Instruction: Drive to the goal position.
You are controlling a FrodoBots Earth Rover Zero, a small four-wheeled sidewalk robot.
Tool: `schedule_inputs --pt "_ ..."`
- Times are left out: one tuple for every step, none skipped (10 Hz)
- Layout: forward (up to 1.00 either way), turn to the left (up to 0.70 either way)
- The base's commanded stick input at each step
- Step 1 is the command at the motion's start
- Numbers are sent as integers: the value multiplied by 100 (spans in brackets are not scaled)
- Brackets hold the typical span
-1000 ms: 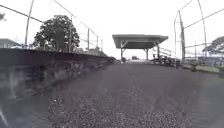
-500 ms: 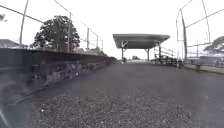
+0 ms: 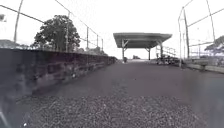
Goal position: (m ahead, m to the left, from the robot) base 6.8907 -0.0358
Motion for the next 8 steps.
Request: schedule_inputs --pt "70 0" --pt "70 0" --pt "70 0" --pt "70 0" --pt "70 0" --pt "70 0" --pt "70 0" --pt "70 0"
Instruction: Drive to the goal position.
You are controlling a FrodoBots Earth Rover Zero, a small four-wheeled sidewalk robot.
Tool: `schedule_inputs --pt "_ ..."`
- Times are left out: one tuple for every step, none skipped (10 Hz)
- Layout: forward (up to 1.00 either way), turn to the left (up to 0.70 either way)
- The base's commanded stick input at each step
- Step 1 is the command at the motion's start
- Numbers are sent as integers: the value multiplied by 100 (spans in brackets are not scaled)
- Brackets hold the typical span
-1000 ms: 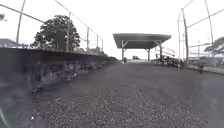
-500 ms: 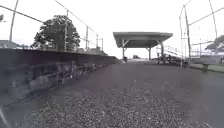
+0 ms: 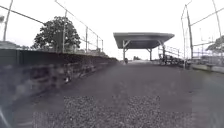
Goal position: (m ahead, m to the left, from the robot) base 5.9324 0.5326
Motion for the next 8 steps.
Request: schedule_inputs --pt "70 0" --pt "70 0" --pt "70 0" --pt "70 -10" --pt "70 -15" --pt "70 -2" --pt "70 0" --pt "70 0"
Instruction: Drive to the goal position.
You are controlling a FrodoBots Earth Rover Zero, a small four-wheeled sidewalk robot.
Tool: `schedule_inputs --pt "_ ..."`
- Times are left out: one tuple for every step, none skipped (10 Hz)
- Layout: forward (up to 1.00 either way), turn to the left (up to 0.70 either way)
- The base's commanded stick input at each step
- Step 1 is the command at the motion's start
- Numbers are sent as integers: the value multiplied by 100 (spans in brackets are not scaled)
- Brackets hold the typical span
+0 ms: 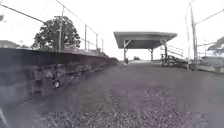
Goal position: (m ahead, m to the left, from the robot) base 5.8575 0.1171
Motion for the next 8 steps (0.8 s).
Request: schedule_inputs --pt "70 0" --pt "70 0" --pt "70 0" --pt "70 0" --pt "70 0" --pt "70 0" --pt "70 0" --pt "70 0"
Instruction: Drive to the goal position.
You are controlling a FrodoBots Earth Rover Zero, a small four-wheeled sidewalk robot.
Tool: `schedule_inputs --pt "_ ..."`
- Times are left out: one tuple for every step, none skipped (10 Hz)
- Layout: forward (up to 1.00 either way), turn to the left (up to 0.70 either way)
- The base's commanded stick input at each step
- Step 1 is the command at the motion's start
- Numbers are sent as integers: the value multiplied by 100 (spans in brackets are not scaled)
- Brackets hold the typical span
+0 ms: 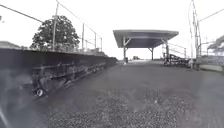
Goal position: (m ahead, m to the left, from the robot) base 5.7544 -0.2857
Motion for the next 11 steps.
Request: schedule_inputs --pt "70 0" --pt "70 0" --pt "70 0" --pt "70 0" --pt "70 0" --pt "70 0" --pt "70 0" --pt "70 -9" --pt "70 -23" --pt "70 -17" --pt "70 -9"
